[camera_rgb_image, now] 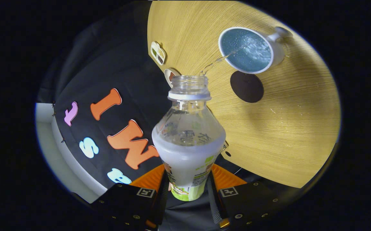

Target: Take the bottle from table, then pour the juice into the cup, finally place the bottle on the coaster

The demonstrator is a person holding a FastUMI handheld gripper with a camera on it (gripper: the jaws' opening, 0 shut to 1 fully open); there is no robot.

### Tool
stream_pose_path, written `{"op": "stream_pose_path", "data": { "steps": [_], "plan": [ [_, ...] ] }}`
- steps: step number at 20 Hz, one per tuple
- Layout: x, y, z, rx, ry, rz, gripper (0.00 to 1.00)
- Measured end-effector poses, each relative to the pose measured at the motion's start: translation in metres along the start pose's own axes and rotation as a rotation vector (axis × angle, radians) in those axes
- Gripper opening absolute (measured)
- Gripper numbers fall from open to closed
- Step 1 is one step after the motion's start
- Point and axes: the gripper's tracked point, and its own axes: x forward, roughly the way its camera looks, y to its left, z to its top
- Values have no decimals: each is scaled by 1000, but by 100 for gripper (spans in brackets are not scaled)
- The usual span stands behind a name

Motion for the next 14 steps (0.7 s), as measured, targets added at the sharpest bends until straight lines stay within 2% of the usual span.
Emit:
{"op": "stream_pose_path", "data": {
  "steps": [8, 14],
  "plan": [
    [-5, 0, 3, 7, -6, 6, 58],
    [-13, -23, 12, -171, -64, -59, 58]
  ]
}}
